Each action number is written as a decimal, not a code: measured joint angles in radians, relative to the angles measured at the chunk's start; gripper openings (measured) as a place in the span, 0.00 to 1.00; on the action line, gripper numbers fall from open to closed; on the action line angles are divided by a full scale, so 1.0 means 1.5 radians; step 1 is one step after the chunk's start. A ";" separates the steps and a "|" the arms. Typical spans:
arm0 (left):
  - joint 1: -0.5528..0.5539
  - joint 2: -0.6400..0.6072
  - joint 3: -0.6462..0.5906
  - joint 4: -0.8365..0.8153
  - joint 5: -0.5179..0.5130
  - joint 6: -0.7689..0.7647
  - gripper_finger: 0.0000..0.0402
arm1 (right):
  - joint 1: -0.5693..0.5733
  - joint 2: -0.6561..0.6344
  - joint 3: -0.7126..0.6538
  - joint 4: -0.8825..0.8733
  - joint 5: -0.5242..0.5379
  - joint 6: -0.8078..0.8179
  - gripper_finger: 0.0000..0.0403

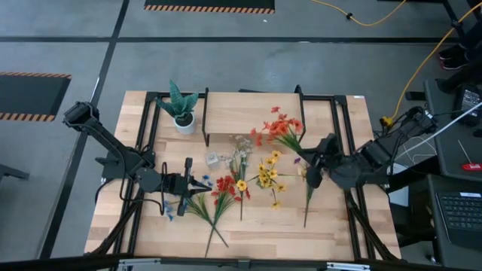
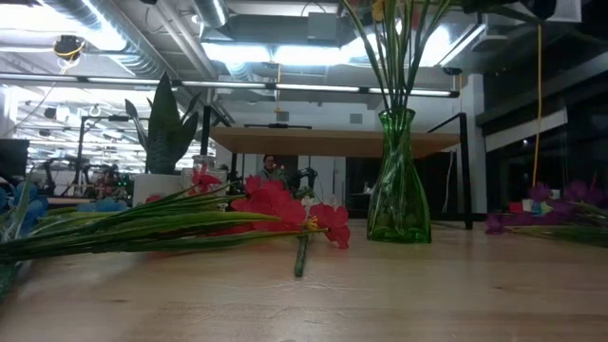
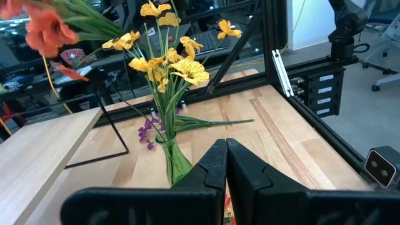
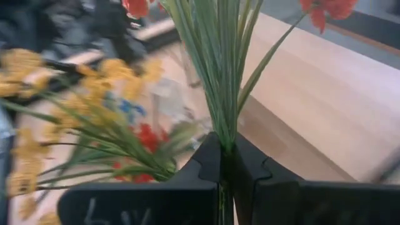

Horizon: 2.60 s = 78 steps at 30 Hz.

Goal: Pick and place flowers into a vace then onto a shelf
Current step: Put the orange flowers into the green vase

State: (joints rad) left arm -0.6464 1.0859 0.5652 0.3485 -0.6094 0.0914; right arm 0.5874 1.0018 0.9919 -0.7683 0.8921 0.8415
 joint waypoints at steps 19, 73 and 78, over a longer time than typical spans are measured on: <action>0.000 0.000 0.000 0.000 0.000 -0.003 0.01 | -0.165 -0.094 -0.383 0.869 -0.193 -0.507 0.03; 0.000 0.001 0.000 -0.006 0.000 -0.035 0.01 | -0.259 0.306 -0.421 1.560 -0.521 -0.567 0.03; 0.000 0.001 0.000 -0.006 0.000 -0.035 0.01 | -0.259 0.306 -0.421 1.560 -0.526 -0.567 0.03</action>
State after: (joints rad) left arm -0.6464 1.0866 0.5652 0.3401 -0.6088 0.0395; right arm 0.1986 1.4601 0.3599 1.5711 0.1026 -0.0088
